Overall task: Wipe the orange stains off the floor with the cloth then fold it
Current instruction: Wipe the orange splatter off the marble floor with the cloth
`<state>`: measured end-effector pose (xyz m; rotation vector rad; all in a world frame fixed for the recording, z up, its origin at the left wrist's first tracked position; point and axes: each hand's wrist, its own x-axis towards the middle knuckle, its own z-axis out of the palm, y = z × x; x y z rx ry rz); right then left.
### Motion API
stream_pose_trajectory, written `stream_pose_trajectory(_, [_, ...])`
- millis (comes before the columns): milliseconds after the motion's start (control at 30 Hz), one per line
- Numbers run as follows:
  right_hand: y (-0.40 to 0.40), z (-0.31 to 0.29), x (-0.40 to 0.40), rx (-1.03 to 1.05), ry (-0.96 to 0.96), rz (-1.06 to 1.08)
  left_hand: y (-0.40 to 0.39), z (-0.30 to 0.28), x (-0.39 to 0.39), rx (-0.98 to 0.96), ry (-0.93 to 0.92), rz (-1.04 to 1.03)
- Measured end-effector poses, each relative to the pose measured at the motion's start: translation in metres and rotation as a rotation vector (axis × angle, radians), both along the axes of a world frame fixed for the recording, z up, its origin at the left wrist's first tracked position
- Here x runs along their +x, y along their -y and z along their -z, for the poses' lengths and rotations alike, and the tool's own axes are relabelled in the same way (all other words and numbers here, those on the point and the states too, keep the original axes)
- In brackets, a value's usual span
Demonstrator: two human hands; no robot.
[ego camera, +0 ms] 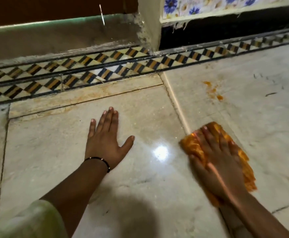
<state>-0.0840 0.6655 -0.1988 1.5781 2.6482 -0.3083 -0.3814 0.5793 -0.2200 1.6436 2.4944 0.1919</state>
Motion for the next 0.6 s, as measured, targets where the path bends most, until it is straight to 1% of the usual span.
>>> stream_pose_trajectory(100, [-0.057,0.000,0.038,0.009,0.059,0.225,0.007,0.001,0.008,0.063,0.024,0.012])
stream_pose_trajectory(167, [-0.100,0.002,0.029,0.014,0.028,0.329,0.007,-0.006,0.021,0.100,0.056,0.026])
stream_pose_trajectory(233, [-0.132,0.000,0.001,-0.013,-0.021,0.362,-0.008,-0.014,0.043,0.130,0.075,0.086])
stream_pose_trajectory(300, [-0.141,-0.002,-0.028,-0.039,-0.016,0.264,-0.033,-0.021,0.064,0.140,0.080,0.137])
stream_pose_trajectory(367, [-0.127,-0.002,-0.040,-0.019,-0.013,0.069,-0.060,-0.021,0.073,0.103,0.060,0.165])
stream_pose_trajectory(433, [-0.103,-0.003,-0.026,0.007,-0.019,-0.126,-0.073,-0.014,0.073,0.040,0.001,0.188])
stream_pose_trajectory(467, [-0.096,-0.003,-0.009,0.017,-0.019,-0.175,-0.073,-0.011,0.073,0.019,-0.035,0.189])
stream_pose_trajectory(533, [-0.108,-0.005,0.025,0.009,-0.016,-0.156,-0.073,-0.006,0.073,0.005,-0.085,0.197])
stream_pose_trajectory(600, [-0.137,-0.004,0.045,0.016,0.029,-0.044,-0.074,-0.005,0.075,-0.010,-0.096,0.201])
